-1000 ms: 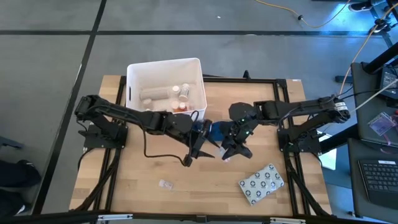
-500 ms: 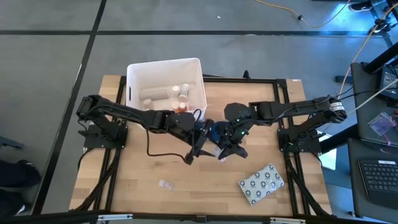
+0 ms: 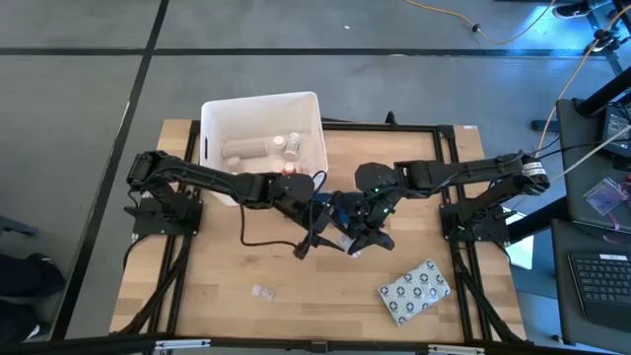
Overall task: Pick & place medical supplies in basket/bin
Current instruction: Put the right transparent pill bottle into the white container, then put the transparent pill bottle into the white container
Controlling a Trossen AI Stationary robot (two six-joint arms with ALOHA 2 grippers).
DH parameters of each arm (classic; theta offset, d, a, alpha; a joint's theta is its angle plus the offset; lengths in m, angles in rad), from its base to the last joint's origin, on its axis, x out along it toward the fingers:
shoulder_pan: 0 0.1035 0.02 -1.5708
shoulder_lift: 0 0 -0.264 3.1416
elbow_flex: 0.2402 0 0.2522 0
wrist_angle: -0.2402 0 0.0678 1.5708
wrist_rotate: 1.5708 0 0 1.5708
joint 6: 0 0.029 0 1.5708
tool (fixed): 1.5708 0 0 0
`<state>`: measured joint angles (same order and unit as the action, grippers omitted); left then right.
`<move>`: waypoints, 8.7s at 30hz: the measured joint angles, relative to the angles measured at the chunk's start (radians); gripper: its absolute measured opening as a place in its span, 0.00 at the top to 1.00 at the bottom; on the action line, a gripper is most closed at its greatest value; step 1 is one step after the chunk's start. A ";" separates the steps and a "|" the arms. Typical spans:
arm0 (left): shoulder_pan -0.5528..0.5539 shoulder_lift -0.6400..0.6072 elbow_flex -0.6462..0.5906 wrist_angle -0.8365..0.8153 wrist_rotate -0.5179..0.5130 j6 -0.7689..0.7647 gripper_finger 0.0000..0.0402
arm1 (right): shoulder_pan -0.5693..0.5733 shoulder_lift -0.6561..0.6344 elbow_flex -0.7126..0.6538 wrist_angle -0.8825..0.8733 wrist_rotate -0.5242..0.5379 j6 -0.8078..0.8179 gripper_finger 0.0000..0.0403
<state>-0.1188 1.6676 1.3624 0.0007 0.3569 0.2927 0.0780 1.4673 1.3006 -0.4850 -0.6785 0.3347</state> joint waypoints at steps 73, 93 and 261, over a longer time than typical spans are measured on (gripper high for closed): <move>0.735 -0.293 -0.338 -0.697 -0.314 -0.403 0.64 | -0.448 -0.018 0.001 -0.141 0.285 -0.210 0.23; 0.715 -0.237 -0.455 -0.462 -0.271 -0.436 0.64 | -0.448 -0.018 0.001 -0.141 0.285 -0.204 0.23; -0.352 -0.115 -0.195 0.078 -0.357 -0.753 0.53 | 0.222 -0.029 0.000 -0.222 0.967 0.251 0.23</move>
<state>-0.4709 1.5530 1.1679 0.0789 -0.0005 -0.4600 0.3000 1.4387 1.3010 -0.7071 0.2887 0.5858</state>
